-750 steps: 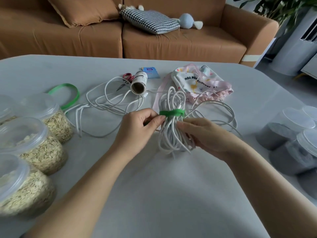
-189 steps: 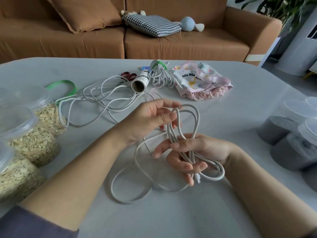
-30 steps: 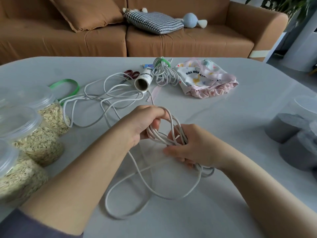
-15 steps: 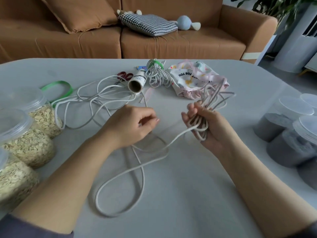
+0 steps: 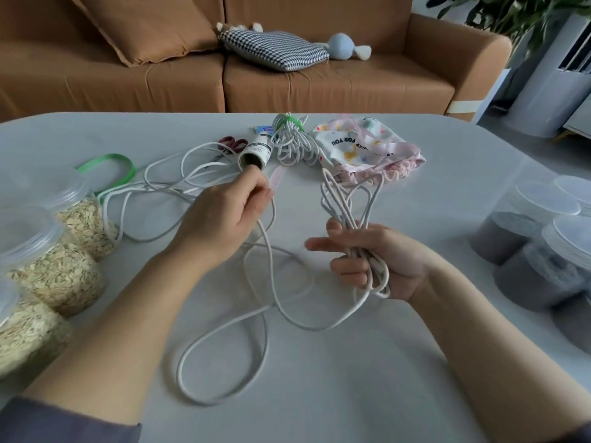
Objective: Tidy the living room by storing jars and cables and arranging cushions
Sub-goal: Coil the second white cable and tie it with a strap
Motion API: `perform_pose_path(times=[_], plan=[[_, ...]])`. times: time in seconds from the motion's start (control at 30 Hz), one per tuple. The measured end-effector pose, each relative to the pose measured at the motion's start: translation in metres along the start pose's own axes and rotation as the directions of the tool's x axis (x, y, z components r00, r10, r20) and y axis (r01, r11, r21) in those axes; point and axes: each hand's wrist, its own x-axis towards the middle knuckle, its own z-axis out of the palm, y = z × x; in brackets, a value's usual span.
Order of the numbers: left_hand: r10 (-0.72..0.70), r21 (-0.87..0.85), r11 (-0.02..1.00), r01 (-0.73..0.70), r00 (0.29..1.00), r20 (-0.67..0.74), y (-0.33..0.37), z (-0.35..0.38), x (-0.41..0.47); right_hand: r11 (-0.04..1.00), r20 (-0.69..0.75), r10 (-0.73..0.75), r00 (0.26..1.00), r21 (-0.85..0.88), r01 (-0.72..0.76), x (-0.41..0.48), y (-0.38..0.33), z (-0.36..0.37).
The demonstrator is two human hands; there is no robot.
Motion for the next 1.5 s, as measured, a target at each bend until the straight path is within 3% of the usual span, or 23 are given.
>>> perform_pose_path(times=[0.1, 0.27, 0.37, 0.47, 0.6, 0.73, 0.83, 0.93, 1.07, 1.2, 1.5], plan=[[-0.006, -0.009, 1.000, 0.005, 1.000, -0.016, 0.008, 0.006, 0.001, 0.999, 0.063, -0.034, 0.997, -0.019, 0.035, 0.005, 0.010, 0.012], [-0.011, -0.133, 0.991, -0.003, 0.995, -0.098, 0.019, 0.011, 0.003, 0.989, 0.287, -0.065, 0.956, -0.106, 0.099, 0.012, 0.027, 0.025], [-0.030, -0.156, 0.988, -0.001, 0.980, -0.195, 0.022, 0.011, 0.005, 0.987, 0.260, -0.082, 0.962, -0.114, 0.115, 0.014, 0.030, 0.027], [-0.094, -0.173, 0.984, 0.044, 0.953, -0.288, 0.023, 0.008, 0.005, 0.992, 0.293, 0.011, 0.956, -0.125, 0.027, 0.012, 0.027, 0.027], [-0.127, -0.175, 0.981, 0.084, 0.959, -0.253, 0.021, 0.011, 0.001, 0.978, 0.326, -0.018, 0.945, -0.192, 0.084, 0.012, 0.027, 0.025], [-0.229, -0.218, 0.959, 0.183, 0.952, -0.205, 0.007, 0.016, -0.006, 0.941, 0.158, -0.326, 0.932, -0.044, 0.337, 0.015, 0.015, 0.017], [-0.279, -0.138, 0.957, 0.256, 0.943, -0.180, -0.010, 0.020, -0.008, 0.820, -0.123, -0.547, 0.828, 0.120, 0.559, 0.018, 0.003, 0.009], [-0.234, -0.112, 0.969, 0.218, 0.959, -0.159, -0.015, 0.022, -0.008, 0.716, -0.306, -0.593, 0.745, 0.223, 0.662, 0.018, -0.003, 0.003], [-0.016, -0.095, 0.995, 0.010, 0.998, -0.060, -0.002, 0.025, -0.007, 0.784, -0.294, -0.517, 0.803, 0.212, 0.583, 0.018, -0.002, 0.001], [0.026, -0.118, 0.993, -0.028, 1.000, -0.016, 0.005, 0.029, -0.008, 0.859, -0.265, -0.421, 0.867, 0.191, 0.476, 0.020, 0.005, 0.001], [0.108, -0.139, 0.986, -0.091, 0.987, 0.122, 0.006, 0.033, -0.011, 0.835, -0.250, -0.481, 0.840, 0.161, 0.526, 0.026, 0.010, -0.003]])
